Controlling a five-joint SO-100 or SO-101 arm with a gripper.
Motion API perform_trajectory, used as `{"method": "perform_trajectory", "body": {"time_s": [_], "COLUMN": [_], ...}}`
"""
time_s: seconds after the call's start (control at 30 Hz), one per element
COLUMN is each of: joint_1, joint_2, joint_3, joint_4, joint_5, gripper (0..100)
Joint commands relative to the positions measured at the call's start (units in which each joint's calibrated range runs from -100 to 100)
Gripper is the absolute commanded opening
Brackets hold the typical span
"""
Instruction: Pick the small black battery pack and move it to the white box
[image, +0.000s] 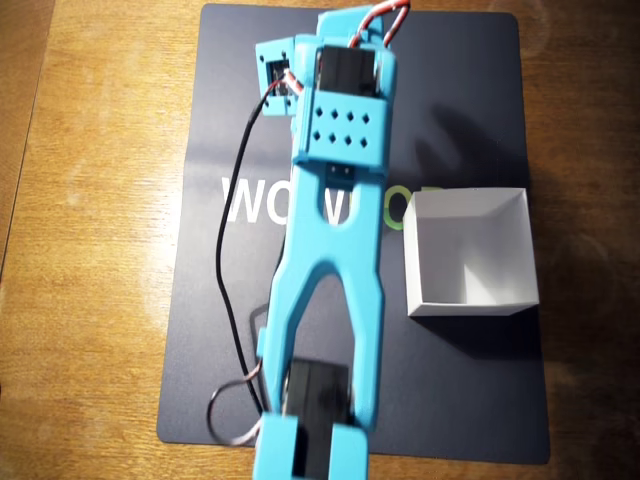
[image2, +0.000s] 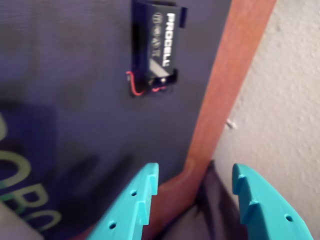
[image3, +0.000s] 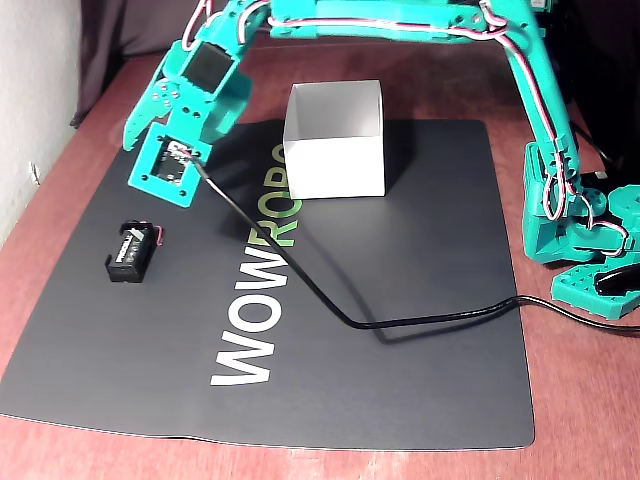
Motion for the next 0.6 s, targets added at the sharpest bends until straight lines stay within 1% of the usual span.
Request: {"method": "perform_trajectory", "body": {"time_s": [0.0,0.07,0.13,0.27,0.37,0.57], "joint_1": [0.70,0.70,0.47,0.47,0.23,0.00], "joint_2": [4.12,6.66,8.76,13.15,15.86,21.56], "joint_3": [-11.52,-15.60,-19.32,-26.49,-30.93,-36.10], "joint_4": [-0.75,-0.66,2.05,7.31,9.68,9.94], "joint_5": [-0.16,-0.21,-0.21,-3.09,-3.47,-3.47], "gripper": [17,17,17,17,17,17]}}
